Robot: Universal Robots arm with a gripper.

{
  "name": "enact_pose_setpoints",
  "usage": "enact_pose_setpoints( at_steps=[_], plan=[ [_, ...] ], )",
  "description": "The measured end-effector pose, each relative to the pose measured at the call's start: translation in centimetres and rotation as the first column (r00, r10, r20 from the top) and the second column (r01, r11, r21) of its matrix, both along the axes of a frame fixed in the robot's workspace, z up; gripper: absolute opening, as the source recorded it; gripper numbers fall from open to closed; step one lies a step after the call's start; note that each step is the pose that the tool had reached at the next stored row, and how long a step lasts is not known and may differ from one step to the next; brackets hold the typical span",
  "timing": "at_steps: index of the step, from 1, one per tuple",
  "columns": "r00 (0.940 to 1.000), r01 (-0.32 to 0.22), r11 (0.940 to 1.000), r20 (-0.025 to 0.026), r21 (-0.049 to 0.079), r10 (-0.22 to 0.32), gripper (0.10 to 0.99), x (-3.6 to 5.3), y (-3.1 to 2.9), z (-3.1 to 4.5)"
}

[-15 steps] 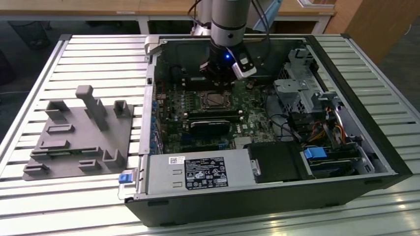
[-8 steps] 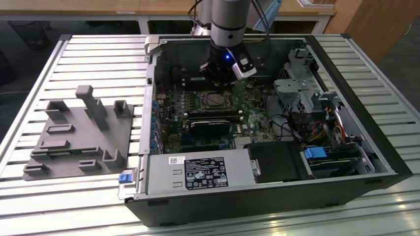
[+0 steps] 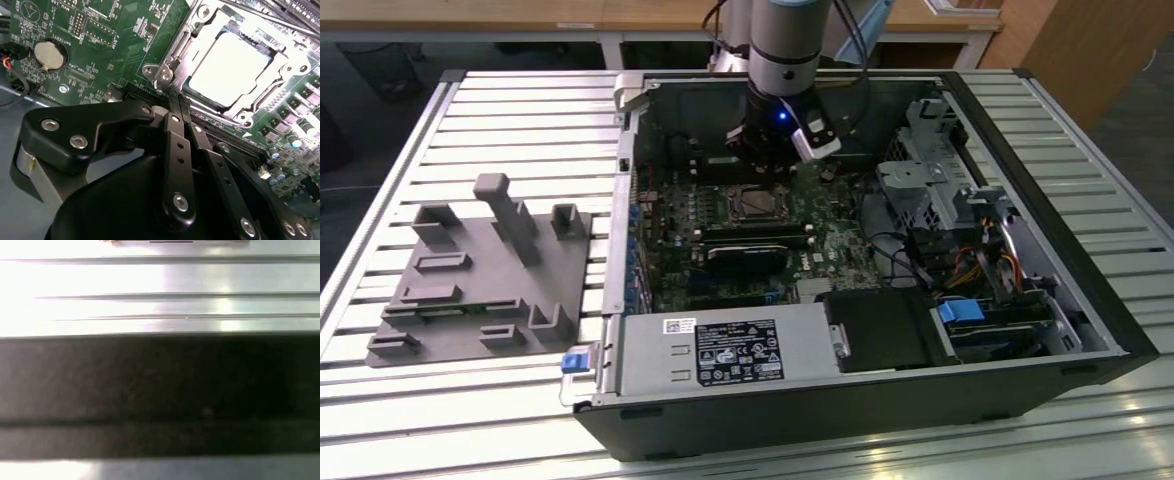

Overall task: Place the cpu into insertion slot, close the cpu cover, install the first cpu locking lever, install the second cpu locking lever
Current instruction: 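Install the first cpu locking lever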

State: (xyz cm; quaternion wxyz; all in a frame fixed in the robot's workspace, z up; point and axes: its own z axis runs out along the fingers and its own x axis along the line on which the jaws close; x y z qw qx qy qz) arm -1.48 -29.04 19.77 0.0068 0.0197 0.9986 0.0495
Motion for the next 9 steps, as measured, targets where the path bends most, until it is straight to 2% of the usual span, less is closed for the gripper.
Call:
enact_pose_setpoints(
  at_steps=[5,9],
  plan=[
    [1.0000,0.000,1.0000,-0.0006,-0.002,0.000,0.122,-0.01,-0.02,1.36],
    [1.0000,0.000,1.0000,-0.0006,-0.003,0.000,0.122,-0.01,-0.05,1.43]
  ],
)
